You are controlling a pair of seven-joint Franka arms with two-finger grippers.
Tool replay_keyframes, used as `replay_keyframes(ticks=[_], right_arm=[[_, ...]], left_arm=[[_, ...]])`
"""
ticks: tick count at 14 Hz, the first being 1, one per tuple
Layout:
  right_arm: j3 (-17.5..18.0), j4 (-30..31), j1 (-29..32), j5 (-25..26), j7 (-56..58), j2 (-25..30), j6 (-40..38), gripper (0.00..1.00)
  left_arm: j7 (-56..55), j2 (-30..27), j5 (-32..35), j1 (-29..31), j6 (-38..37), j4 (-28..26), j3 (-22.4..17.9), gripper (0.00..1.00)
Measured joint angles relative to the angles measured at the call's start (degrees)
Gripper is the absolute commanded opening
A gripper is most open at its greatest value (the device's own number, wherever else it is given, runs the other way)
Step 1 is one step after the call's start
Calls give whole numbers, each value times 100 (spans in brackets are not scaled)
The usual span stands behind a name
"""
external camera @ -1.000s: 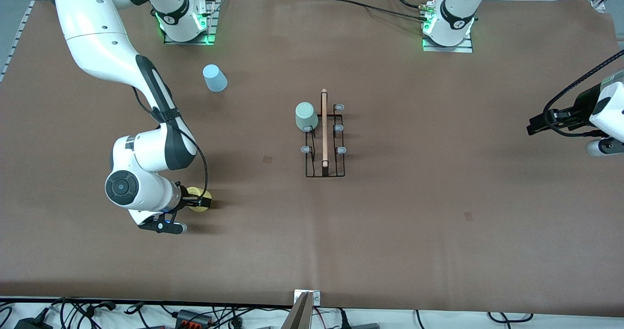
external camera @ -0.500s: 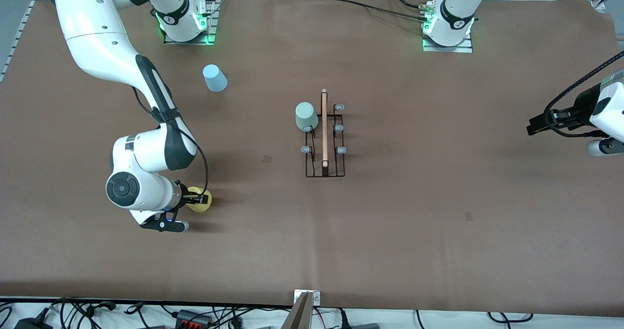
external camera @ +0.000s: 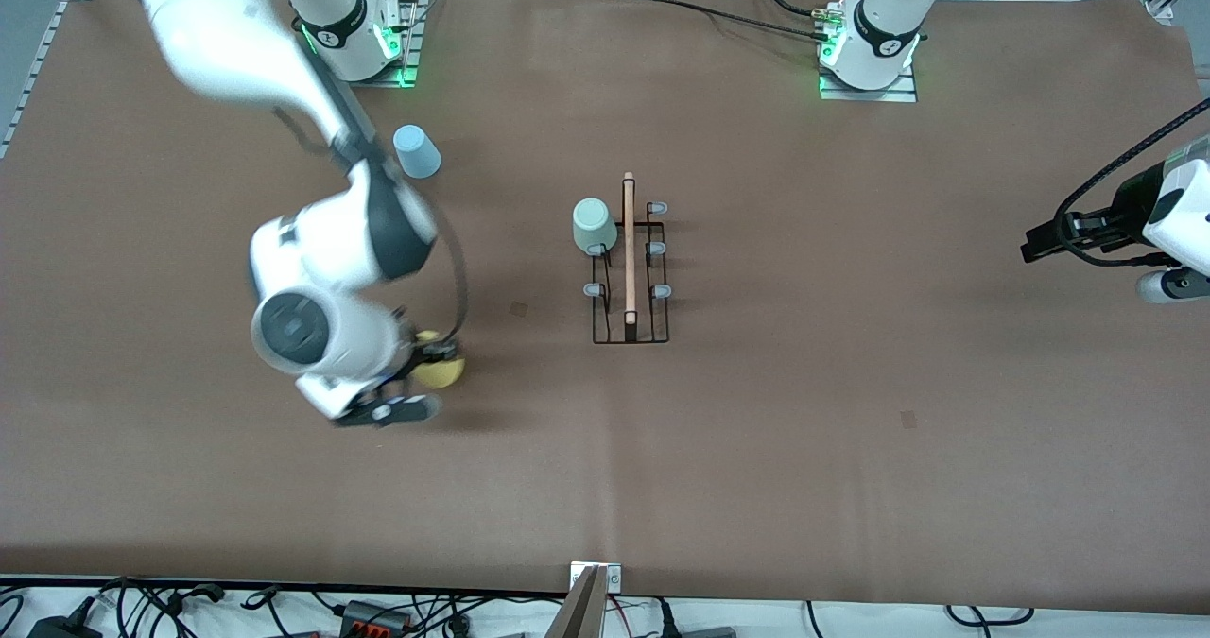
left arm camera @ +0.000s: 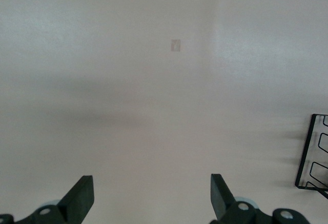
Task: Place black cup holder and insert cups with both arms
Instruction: 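Lift the yellow cup and carry it over the rack with the right gripper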
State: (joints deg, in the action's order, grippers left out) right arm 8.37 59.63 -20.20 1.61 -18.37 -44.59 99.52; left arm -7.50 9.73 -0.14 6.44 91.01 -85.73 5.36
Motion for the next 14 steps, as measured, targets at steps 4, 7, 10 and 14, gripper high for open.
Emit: replay_keyframes(ticks=[4, 7, 10, 14], right_arm=[[2, -167, -868, 2, -876, 62, 24, 27], [26, -169, -1167, 1, -1303, 45, 284, 27], [33, -169, -1367, 1, -1577, -3, 508, 27], [39, -169, -1416, 0, -1585, -116, 537, 27]], left_arm=[[0, 0, 0, 1, 0, 0, 2, 100], [0, 0, 0, 1, 0, 0, 3, 100], [-1, 0, 0, 1, 0, 0, 4, 100], [-1, 0, 0, 2, 0, 0, 4, 100]])
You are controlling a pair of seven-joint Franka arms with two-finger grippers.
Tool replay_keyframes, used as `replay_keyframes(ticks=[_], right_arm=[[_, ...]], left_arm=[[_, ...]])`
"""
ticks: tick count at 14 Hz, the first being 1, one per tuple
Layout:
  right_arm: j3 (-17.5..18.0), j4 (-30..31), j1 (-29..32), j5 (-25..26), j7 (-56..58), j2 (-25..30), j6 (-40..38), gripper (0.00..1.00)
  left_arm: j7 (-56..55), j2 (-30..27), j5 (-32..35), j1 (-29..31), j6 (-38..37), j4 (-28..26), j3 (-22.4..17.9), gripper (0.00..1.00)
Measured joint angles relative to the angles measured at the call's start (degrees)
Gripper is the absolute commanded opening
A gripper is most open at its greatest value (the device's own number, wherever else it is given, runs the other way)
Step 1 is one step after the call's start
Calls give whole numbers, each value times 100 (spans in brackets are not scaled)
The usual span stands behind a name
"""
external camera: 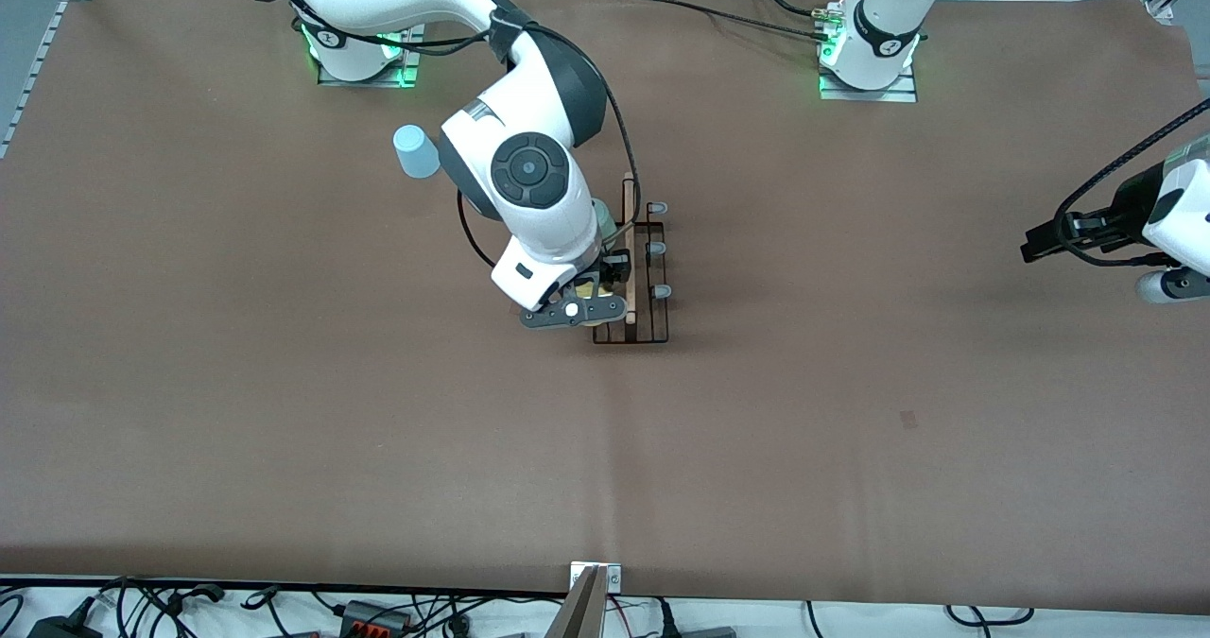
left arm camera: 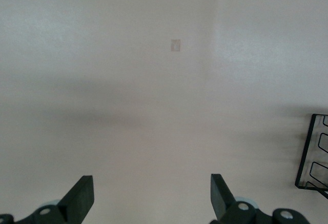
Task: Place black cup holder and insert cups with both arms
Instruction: 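Lift the yellow cup and carry it over the rack with the right gripper, then lower the yellow cup onto a rack peg and open the right gripper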
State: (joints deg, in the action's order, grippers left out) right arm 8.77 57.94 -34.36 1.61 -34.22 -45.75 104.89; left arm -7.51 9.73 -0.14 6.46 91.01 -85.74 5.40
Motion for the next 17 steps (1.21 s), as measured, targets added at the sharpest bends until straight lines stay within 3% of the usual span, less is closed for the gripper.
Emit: replay_keyframes(ticks=[13, 14, 15, 17], right_arm=[[1, 1, -116, 0, 0, -361, 18, 30], [1, 0, -119, 0, 0, -395, 44, 48], [1, 1, -122, 0, 0, -430, 74, 99], [1, 1, -123, 0, 0, -482, 135, 100]], left_arm=[[0, 0, 0, 1, 0, 0, 0, 100], [0, 0, 0, 1, 0, 0, 0, 100], [0, 0, 0, 1, 0, 0, 0, 100], [0, 0, 0, 1, 0, 0, 0, 100]])
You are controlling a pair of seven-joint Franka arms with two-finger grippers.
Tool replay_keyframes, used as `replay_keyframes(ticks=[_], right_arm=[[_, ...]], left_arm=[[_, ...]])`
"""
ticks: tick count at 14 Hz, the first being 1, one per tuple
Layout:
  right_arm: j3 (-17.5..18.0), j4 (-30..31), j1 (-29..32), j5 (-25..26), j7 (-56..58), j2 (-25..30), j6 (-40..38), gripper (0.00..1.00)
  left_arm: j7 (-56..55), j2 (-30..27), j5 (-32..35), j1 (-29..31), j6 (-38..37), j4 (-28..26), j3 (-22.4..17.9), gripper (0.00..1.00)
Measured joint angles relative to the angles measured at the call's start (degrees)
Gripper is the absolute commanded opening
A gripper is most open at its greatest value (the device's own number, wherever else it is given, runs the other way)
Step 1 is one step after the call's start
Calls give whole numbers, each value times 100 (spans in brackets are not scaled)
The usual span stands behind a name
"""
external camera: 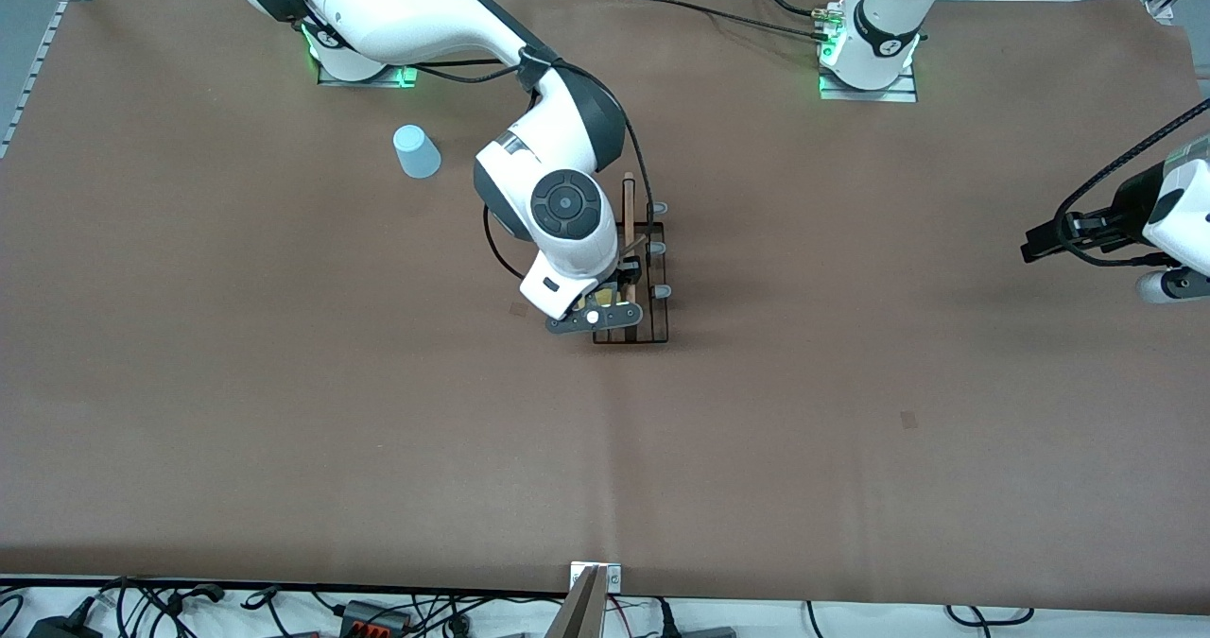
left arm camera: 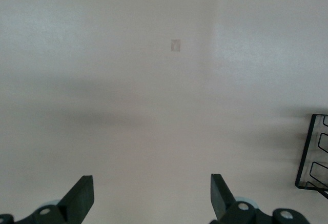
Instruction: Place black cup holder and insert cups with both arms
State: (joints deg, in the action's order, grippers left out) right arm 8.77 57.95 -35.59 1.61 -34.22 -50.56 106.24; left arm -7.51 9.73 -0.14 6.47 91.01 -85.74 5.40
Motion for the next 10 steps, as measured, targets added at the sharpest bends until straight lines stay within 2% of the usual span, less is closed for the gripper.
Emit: replay_keyframes(ticks=[6, 10], right_arm=[[-139, -191, 104, 5, -11, 234, -84, 100], [-195, -272, 910, 9, 36, 976, -717, 100]], left_arm=[[0, 0, 0, 1, 0, 0, 1, 100], [0, 0, 0, 2, 0, 0, 1, 100]])
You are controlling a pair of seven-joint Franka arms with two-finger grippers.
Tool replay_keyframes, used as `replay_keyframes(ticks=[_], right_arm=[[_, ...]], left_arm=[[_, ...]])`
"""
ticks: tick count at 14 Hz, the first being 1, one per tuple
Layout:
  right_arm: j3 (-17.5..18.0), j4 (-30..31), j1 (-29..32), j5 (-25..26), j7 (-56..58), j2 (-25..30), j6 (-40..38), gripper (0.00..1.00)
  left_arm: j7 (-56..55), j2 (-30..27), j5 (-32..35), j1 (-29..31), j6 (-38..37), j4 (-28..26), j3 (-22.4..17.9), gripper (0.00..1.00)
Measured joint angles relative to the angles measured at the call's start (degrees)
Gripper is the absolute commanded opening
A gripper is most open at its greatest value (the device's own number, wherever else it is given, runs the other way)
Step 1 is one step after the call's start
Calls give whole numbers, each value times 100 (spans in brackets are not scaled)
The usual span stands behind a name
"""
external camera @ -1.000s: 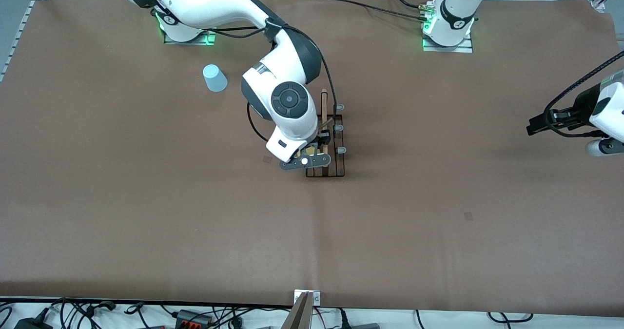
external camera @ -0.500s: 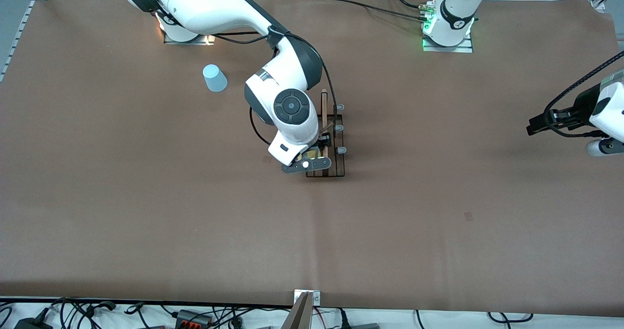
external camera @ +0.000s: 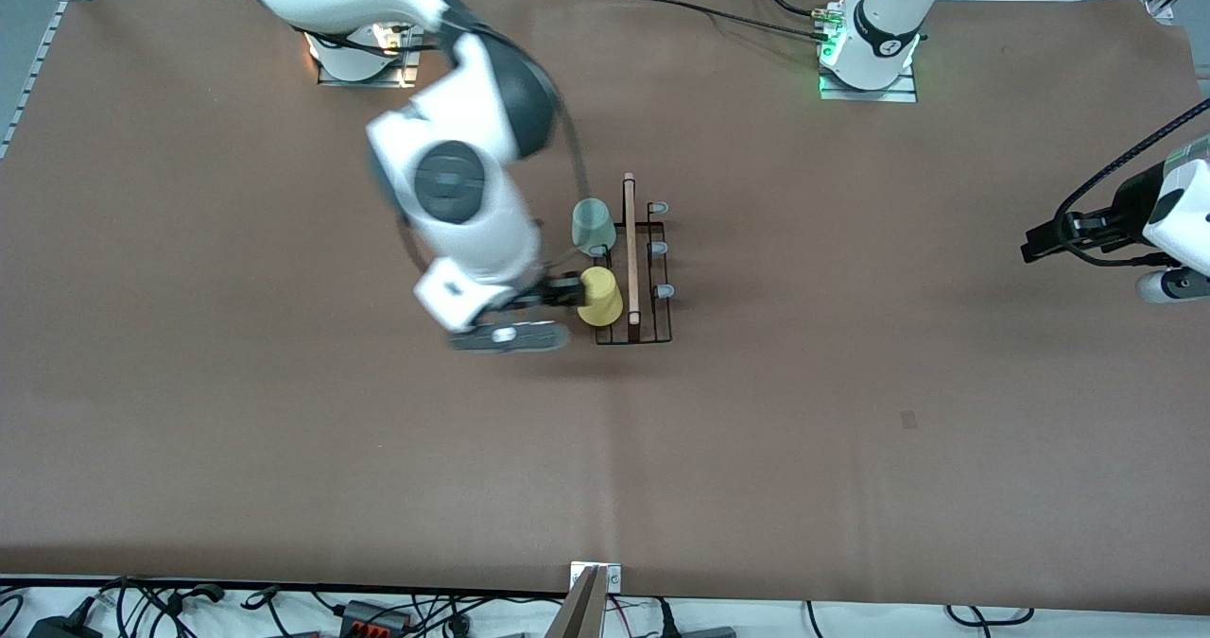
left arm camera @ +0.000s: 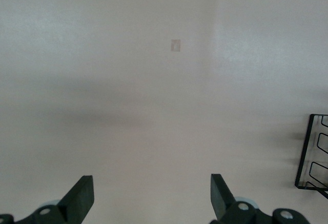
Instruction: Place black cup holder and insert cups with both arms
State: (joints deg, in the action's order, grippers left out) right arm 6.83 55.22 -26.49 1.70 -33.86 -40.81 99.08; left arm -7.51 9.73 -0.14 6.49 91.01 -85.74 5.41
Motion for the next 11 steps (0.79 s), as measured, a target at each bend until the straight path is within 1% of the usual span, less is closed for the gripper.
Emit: replay_keyframes(ticks=[3, 8, 9, 10, 11], right_arm=[[-3, 6, 609, -1, 469, 288, -346, 100], [-29, 18, 1326, 6, 1039, 414, -520, 100], [-84, 94, 1468, 4, 1205, 513, -516, 100], [-170, 320, 1596, 1, 1334, 683, -422, 100], [-225, 680, 1747, 0, 1426, 920, -156, 100]], left_arm=[[0, 0, 0, 0, 0, 0, 1, 100], [0, 0, 0, 1, 0, 0, 2, 100], [0, 0, 0, 1, 0, 0, 2, 100], [0, 0, 0, 1, 0, 0, 2, 100], [0, 0, 0, 1, 0, 0, 3, 100]])
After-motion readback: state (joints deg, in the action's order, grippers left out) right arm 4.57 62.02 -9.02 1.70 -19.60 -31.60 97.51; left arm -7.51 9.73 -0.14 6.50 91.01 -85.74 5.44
